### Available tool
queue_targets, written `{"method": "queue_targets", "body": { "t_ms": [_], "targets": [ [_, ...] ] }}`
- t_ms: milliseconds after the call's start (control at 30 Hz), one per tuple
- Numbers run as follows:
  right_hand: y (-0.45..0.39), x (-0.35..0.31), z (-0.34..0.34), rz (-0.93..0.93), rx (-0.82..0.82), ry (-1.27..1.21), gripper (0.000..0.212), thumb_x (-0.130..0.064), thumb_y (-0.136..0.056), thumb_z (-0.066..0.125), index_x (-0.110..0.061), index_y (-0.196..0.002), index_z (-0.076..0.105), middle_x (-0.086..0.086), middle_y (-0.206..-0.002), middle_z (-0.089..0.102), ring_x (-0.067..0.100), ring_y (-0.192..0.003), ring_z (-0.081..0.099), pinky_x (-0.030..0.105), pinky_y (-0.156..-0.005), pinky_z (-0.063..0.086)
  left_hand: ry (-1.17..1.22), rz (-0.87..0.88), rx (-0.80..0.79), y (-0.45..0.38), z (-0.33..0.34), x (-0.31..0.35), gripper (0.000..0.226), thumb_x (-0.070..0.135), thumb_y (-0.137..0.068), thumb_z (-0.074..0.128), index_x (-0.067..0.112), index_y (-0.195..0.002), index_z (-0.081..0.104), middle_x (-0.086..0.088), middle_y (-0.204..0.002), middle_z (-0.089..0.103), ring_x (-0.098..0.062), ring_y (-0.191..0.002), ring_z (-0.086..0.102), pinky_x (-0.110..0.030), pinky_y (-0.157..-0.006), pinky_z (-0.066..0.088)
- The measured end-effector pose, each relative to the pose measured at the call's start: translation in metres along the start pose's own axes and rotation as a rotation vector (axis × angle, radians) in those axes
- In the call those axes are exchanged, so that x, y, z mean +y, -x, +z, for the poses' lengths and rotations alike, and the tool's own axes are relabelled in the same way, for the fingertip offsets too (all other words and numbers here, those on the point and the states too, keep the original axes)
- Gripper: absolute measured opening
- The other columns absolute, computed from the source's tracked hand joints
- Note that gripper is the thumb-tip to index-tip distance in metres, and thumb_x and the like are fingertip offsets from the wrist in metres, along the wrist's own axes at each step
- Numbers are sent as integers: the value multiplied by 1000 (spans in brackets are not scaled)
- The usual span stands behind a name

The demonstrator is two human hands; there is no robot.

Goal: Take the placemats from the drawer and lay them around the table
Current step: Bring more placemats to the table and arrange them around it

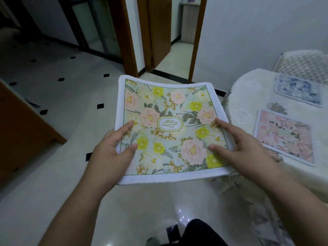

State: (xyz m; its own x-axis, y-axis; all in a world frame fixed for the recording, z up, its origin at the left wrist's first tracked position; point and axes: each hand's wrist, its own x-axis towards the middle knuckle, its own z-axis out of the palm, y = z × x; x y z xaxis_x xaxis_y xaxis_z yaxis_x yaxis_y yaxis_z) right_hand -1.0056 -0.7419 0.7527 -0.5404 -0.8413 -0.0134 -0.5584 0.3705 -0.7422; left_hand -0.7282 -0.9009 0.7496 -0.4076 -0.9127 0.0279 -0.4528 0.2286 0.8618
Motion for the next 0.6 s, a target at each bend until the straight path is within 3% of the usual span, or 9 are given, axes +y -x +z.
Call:
{"method": "queue_targets", "body": {
  "t_ms": [167,333,400,500,600],
  "targets": [
    [-45,-5,9,62,65,-14,71,-36,-83,79,-46,-145,45,-24,-128,52,-3,-112,50,19,-91,37,-11,43,-61,-71,2,1,53,24,-94,71,48,-138,56,22,-132,56,1,-121,55,-23,-103,43],
    [-114,12,10,113,87,-14,68,-36,-84,78,-49,-143,47,-23,-122,54,-2,-104,52,14,-79,40,-64,84,-115,-155,27,2,54,24,-94,70,48,-140,55,29,-126,55,21,-112,50,4,-86,35],
    [-151,21,10,129,85,-58,65,-36,-84,78,-50,-141,49,-23,-124,56,-1,-106,56,10,-81,42,-85,83,-123,-190,40,7,54,25,-95,69,48,-141,53,36,-121,51,23,-108,49,-3,-88,39],
    [-212,34,12,144,71,-111,66,-36,-82,80,-49,-139,51,-18,-128,61,5,-109,62,30,-97,52,-125,72,-113,-243,56,16,54,26,-96,67,49,-143,51,31,-121,52,12,-107,53,-17,-92,42],
    [-272,41,9,132,48,-88,68,-43,-81,79,-53,-140,48,-14,-132,60,11,-112,62,38,-100,52,-141,55,-103,-295,68,25,54,27,-97,66,52,-142,50,36,-116,49,23,-102,49,-25,-95,48]
  ]
}}
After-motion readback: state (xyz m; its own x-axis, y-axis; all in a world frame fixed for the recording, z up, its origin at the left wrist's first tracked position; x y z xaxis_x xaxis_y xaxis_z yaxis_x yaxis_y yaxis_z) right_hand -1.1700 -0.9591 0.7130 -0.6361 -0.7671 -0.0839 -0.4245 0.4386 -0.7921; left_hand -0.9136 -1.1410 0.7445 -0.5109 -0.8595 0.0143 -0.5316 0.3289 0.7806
